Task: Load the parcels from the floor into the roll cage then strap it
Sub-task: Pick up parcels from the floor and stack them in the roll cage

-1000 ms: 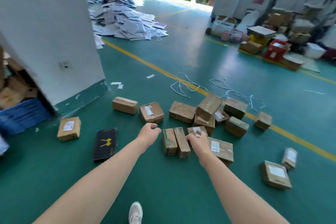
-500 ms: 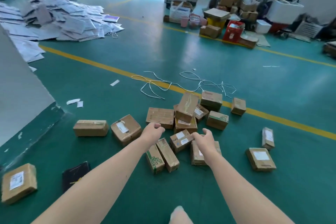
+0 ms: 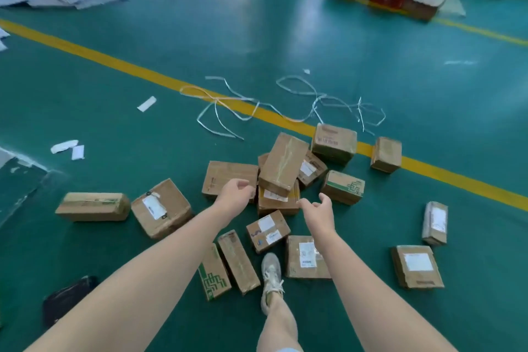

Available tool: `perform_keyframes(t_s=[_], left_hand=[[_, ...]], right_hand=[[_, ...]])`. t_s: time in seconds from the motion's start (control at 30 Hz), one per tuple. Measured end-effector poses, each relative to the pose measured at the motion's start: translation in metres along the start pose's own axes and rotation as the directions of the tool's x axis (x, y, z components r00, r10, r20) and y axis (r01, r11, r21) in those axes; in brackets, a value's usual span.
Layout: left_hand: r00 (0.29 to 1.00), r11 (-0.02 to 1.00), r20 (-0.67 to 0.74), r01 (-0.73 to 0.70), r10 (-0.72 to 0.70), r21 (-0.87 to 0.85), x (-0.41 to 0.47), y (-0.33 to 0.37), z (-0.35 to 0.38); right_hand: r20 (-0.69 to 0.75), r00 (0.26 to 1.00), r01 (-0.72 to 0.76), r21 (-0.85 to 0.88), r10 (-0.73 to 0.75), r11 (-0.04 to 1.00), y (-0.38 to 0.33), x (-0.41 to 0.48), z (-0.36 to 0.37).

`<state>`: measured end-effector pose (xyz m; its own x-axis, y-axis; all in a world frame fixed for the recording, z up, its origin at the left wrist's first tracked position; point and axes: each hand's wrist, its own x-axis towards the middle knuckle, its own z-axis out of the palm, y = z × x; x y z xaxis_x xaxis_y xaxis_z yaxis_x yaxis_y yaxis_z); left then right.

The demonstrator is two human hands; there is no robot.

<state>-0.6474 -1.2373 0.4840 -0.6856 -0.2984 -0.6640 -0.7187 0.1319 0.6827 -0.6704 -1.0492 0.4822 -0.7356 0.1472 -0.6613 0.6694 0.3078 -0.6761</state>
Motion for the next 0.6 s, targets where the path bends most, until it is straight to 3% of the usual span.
perform_keyframes(t_s=[0.3, 0.6], left_hand=[[0.994, 0.988, 0.026, 0.099, -0.103, 0.121, 0.199, 0.063, 0.069], [0.978, 0.960, 0.002, 0.204, -0.209, 0.194, 0.400, -0.028, 0.126]], right_hand=[[0.027, 0.990, -0.142, 0.011, 0.142, 0.990, -0.044, 0.229, 0.015], [0.059, 0.959, -0.279, 0.020, 0.277, 0.960, 0.055, 0.426, 0.089]])
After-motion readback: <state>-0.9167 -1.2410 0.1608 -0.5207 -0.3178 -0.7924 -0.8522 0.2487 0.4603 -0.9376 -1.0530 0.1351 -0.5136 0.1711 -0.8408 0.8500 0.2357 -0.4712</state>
